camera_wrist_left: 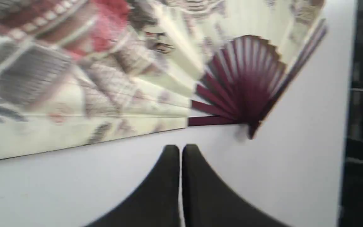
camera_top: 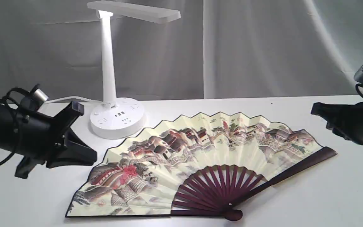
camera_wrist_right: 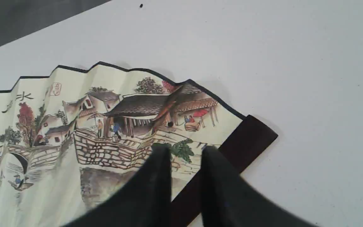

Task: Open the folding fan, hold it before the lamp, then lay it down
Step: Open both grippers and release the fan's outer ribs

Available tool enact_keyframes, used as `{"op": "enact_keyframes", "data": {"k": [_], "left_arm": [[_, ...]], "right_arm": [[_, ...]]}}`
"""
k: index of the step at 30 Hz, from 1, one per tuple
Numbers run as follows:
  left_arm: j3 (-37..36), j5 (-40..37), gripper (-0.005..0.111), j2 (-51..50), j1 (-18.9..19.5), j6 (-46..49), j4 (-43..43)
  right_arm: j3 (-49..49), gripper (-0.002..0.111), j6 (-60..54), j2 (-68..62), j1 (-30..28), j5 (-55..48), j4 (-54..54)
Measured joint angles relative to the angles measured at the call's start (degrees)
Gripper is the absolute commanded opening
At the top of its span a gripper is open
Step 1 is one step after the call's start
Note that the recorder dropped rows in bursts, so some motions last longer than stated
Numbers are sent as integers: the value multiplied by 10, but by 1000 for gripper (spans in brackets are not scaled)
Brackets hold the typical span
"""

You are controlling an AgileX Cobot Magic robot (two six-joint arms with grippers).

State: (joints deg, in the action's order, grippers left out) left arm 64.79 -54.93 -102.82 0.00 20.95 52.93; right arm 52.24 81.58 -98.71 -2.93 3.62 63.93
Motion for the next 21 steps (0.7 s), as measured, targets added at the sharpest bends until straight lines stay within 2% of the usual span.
{"op": "enact_keyframes", "data": {"k": [2,6,9,17,21], "left_arm": [[26,0,0,0,0,-47,-83],[65,0,0,0,0,-121,-220],[85,-1,0,0,-1,-160,-291],[98,0,0,0,-1,-186,-330],[98,1,0,0,0,-186,-339]], "right_arm": [[0,0,0,0,0,0,12],[0,0,-2,0,0,0,28],[0,0,-2,0,0,0,53],[16,0,-4,-8,0,-43,149],[27,0,-5,-18,0,-103,215]]}}
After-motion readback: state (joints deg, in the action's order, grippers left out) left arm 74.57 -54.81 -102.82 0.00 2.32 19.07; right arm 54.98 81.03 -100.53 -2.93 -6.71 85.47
